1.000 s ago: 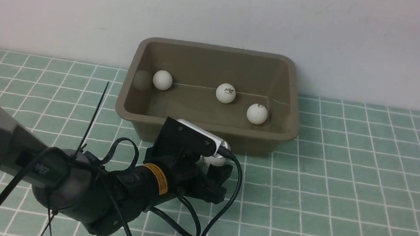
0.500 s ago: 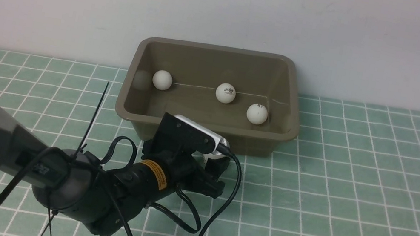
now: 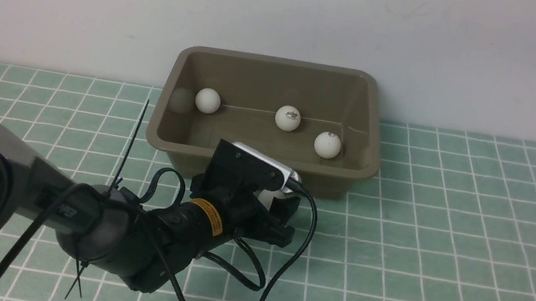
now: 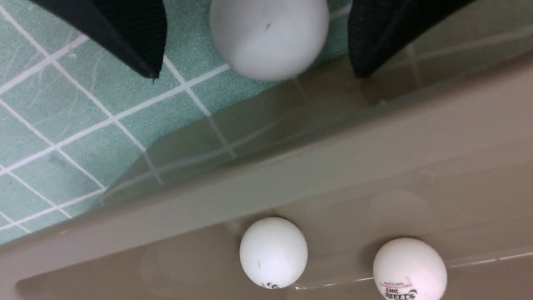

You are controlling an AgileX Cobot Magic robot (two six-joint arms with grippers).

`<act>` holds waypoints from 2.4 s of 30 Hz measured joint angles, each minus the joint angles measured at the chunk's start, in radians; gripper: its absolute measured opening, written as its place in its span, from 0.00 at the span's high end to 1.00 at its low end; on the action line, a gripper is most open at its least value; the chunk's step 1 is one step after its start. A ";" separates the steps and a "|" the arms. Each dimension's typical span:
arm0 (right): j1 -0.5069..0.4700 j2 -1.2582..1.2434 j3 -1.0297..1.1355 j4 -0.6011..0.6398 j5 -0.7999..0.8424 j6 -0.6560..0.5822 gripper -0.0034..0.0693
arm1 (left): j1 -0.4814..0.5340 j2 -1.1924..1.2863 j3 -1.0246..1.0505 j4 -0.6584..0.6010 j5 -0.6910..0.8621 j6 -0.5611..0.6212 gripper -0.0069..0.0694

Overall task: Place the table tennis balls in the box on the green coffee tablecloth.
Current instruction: 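Reach for and grasp a ping pong ball on the table beside the basket, then drop the ball into the bin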

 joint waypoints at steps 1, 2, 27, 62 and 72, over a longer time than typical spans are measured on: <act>0.000 0.000 0.000 0.000 0.000 -0.001 0.34 | 0.000 0.006 -0.001 -0.001 0.000 0.000 0.21; 0.000 0.000 0.000 0.000 0.000 -0.005 0.34 | 0.000 0.011 -0.001 -0.002 -0.001 0.000 0.21; 0.000 0.000 0.000 0.000 -0.021 -0.023 0.34 | 0.000 0.051 -0.003 0.008 -0.043 -0.044 0.45; 0.000 0.000 0.000 0.000 -0.027 -0.023 0.34 | 0.082 -0.136 -0.003 0.489 -0.340 -0.421 0.45; 0.000 0.000 0.000 0.003 -0.029 -0.023 0.34 | 0.222 -0.255 -0.045 0.631 0.073 -0.486 0.45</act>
